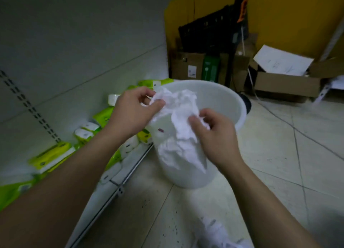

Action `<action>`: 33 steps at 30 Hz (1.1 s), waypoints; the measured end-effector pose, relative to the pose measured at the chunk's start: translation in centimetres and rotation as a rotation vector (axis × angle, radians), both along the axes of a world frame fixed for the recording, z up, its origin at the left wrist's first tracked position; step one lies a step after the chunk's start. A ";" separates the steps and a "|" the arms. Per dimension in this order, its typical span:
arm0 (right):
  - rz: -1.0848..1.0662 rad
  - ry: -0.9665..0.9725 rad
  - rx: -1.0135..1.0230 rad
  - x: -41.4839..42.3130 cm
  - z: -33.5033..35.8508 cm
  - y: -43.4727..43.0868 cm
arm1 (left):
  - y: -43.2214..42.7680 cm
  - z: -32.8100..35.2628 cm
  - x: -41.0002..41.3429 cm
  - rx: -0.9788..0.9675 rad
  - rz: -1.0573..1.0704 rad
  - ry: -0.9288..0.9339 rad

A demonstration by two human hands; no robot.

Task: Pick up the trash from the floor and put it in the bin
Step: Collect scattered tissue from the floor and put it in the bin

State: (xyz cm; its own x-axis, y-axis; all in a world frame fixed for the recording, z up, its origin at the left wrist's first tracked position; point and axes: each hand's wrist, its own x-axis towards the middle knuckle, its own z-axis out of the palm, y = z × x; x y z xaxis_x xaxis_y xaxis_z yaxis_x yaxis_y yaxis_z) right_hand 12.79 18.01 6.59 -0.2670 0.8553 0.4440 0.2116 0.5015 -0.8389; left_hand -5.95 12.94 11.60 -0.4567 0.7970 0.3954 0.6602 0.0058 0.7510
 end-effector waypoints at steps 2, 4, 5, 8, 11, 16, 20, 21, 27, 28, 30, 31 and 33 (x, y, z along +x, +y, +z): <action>-0.147 0.094 -0.008 0.1 2.0 2.5 | 1.7 0.4 0.6 -0.064 0.049 0.053; -0.147 -0.134 -0.050 0.0 2.7 5.1 | 3.0 0.0 1.4 -0.223 -0.039 0.083; -0.105 -0.355 -0.076 0.0 2.5 6.2 | 3.2 -0.4 1.8 -0.286 -0.094 0.119; -0.049 -0.847 -0.110 0.3 1.5 7.1 | 2.6 -2.0 2.0 -0.346 -0.103 0.309; -0.070 -0.918 -0.014 -0.5 0.7 5.7 | 0.2 -3.7 1.7 -0.313 -0.028 0.368; 0.107 -0.473 0.379 -3.4 -1.7 -1.5 | -7.0 -8.4 1.2 -0.280 0.007 0.423; 0.578 -0.547 0.127 -4.7 -9.1 -7.1 | -15.1 -15.2 0.7 -0.568 0.071 0.322; 0.670 -0.630 0.060 -4.9 -11.6 -8.0 | -17.2 -16.8 0.8 -0.621 0.102 0.268; 0.957 -1.020 -0.115 -2.3 -23.6 -12.4 | -26.3 -24.8 4.4 -1.033 0.086 -0.031; 0.949 -1.062 -0.123 -1.6 -24.6 -12.9 | -26.9 -26.0 5.3 -1.070 0.086 -0.062; 0.908 -1.121 -0.114 -0.2 -26.2 -13.3 | -27.5 -28.4 6.8 -1.101 0.118 -0.095; 0.897 -1.138 -0.102 0.4 -26.7 -13.2 | -27.5 -29.5 7.4 -1.106 0.138 -0.101; 0.922 -1.198 -0.027 1.6 -28.0 -13.3 | -27.6 -32.0 9.1 -1.076 0.162 -0.136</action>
State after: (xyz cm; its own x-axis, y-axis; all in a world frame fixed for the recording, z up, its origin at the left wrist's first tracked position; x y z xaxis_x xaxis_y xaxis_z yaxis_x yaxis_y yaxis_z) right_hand 14.37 4.72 -21.43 -0.8808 0.1957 -0.4312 0.3862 0.8237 -0.4151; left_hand 3.12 -14.70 -20.42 -0.5746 0.6213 -0.5327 0.5044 0.7814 0.3674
